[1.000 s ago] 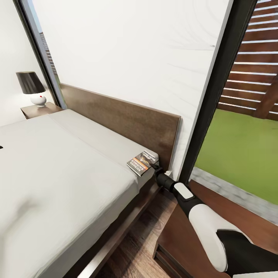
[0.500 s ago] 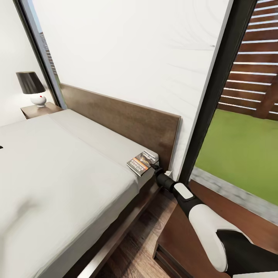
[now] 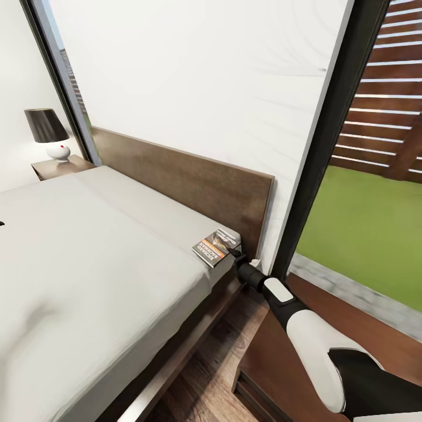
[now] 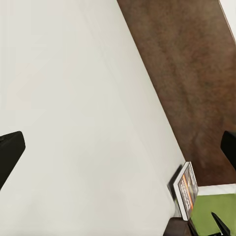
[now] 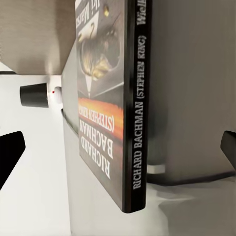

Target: In the bedroom, move the book from the bed onto either nightstand, and place the two sandals side by side next to the bed.

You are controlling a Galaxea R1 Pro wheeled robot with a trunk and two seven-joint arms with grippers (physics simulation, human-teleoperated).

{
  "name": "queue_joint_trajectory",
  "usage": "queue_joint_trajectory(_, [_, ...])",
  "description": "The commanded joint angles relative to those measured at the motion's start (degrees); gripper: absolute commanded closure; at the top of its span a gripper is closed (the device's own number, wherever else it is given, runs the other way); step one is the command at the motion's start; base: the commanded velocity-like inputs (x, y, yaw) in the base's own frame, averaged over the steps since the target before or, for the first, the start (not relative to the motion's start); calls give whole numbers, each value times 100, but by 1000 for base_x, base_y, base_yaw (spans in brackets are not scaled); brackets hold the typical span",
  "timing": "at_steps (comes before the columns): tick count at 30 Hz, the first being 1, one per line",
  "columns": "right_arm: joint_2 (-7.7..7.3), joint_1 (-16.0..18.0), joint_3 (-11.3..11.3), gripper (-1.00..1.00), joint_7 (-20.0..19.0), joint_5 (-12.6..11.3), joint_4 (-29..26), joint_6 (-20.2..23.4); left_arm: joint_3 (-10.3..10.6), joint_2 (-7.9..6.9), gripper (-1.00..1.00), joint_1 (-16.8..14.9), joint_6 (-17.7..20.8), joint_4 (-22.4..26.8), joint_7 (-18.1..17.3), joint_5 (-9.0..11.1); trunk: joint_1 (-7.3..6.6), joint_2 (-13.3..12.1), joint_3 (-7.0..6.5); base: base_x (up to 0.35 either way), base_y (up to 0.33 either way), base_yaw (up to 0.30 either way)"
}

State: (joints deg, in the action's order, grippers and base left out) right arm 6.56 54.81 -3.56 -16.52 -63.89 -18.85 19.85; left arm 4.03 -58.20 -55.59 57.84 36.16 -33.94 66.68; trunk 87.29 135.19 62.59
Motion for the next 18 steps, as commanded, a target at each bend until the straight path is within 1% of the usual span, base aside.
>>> queue_joint_trajectory(1, [3,3,-34,-100,-5,-15,2,39,34,-7,-100,-13,-1,-12,-51,-15,-1,2,5,0,0,0])
queue_joint_trajectory(18, [1,3,-21,-100,-17,-20,4,64,36,-7,-100,-13,-1,-12,-51,-16,-1,2,5,28,0,0])
